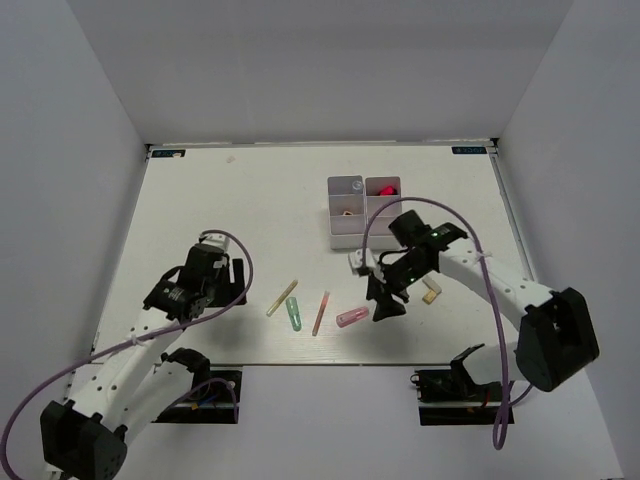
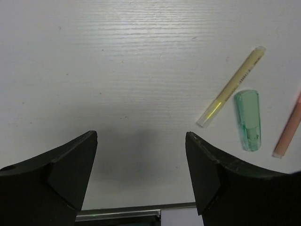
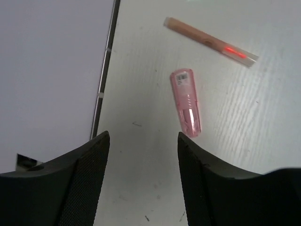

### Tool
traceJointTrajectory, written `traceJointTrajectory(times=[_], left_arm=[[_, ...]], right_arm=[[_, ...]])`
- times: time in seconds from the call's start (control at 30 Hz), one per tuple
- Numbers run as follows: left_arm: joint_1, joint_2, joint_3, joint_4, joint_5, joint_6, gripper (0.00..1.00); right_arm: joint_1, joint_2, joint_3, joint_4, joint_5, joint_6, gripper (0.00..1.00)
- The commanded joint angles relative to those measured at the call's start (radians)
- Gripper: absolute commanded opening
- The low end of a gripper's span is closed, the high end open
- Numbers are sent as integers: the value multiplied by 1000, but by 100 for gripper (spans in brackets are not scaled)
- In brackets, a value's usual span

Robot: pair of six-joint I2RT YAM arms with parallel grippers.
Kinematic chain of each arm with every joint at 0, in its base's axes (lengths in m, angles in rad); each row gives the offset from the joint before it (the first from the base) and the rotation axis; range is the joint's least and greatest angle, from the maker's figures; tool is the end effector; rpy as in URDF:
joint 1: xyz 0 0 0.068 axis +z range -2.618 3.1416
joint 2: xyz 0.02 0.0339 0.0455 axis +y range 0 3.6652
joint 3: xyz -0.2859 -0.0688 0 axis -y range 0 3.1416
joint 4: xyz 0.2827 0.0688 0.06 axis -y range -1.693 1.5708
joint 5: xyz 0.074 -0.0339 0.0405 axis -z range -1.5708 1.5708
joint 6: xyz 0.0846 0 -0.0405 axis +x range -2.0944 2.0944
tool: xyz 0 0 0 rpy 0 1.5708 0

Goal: Sort the stationery into containers
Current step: Pick up the stationery from the center of the board.

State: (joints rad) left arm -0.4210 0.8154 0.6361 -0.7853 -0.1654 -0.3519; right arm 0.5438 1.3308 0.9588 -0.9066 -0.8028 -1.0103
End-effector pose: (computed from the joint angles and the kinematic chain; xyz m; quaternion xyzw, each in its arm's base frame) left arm 0.1906 -0.0701 0.2009 0.0082 0.9514 -0.0391 0.3052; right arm 0.2042 0.1946 0.2172 -0.6791 0.6094 0.3451 0.2197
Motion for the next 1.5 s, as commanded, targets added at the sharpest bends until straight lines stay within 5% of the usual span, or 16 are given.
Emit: traceJointTrajectory(times=[0.0,0.4,0.93,1.27,1.47], left_arm=[[66,-57,-32,57,118,-2,86],[166,-128,-47,55,159,5,89],[166,-145,-50,52,158,7,90],[165,-154,-52,52,155,8,90],[166,-153,-50,49,152,10,90]], right_arm=[[97,80,-3,-22,107,-235,63],[304,206,-54,383,413,-36,62],[427,317,-35,430,516,49,57],[458,366,-74,373,534,45,36],[461,409,-61,347,545,72,5]])
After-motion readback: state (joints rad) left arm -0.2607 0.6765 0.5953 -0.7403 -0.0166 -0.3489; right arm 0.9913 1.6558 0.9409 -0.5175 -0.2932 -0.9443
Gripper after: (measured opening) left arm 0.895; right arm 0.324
